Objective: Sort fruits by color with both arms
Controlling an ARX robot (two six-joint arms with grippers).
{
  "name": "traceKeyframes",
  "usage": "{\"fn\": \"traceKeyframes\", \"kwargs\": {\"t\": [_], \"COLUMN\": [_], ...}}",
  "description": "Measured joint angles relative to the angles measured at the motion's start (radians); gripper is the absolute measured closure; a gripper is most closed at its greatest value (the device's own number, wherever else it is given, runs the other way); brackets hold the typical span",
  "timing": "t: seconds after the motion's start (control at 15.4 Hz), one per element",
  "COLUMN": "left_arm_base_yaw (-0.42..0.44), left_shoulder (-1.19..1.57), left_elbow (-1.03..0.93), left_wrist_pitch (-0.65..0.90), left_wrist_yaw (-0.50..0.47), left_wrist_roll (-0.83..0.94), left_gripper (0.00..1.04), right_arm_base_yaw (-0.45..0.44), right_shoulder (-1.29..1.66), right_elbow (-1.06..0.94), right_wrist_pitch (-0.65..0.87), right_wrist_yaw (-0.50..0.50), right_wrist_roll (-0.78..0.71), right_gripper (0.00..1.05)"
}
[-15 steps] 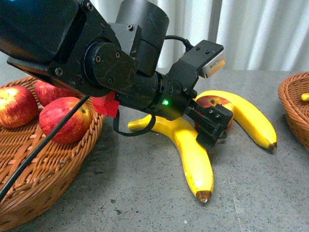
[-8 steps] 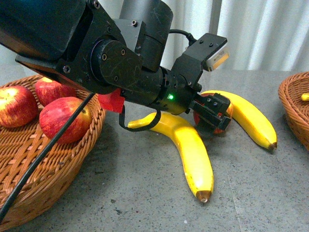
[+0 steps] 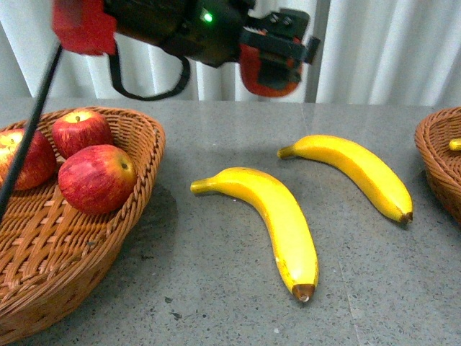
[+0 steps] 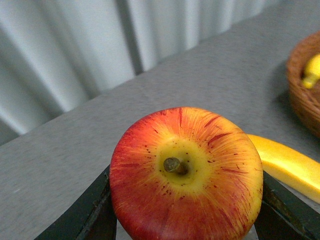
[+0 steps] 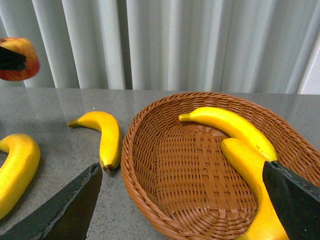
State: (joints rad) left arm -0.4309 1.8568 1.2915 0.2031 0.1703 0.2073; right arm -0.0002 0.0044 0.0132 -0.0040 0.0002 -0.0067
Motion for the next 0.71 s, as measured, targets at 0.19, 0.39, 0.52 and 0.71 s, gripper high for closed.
{"fn": "traceKeyframes", "kwargs": {"t": [0.19, 0.39, 0.52, 0.71], "left_arm_base_yaw": [0.055, 0.098, 0.121, 0.143], "left_shoulder": [-0.129, -0.222, -0.263, -0.302], "left_elbow": [-0.09, -0.194, -0.257, -0.324], "left_wrist_pitch": [-0.089, -0.17, -0.19, -0.182], "left_wrist_yaw": [-0.198, -0.321, -0.379, -0.45], "left_wrist_roll": [-0.104, -0.217, -0.263, -0.282], "left_gripper": [0.39, 0.39, 0.39, 0.39], "right_arm_base_yaw": [0.0, 0.0, 0.0, 0.0], "right_shoulder": [0.0, 0.0, 0.0, 0.0], "right_elbow": [0.0, 0.0, 0.0, 0.0], "right_wrist_pitch": [0.0, 0.0, 0.0, 0.0], "right_wrist_yaw": [0.0, 0.0, 0.0, 0.0], "right_wrist_roll": [0.0, 0.0, 0.0, 0.0], "right_gripper": [0.07, 0.07, 0.07, 0.07]}}
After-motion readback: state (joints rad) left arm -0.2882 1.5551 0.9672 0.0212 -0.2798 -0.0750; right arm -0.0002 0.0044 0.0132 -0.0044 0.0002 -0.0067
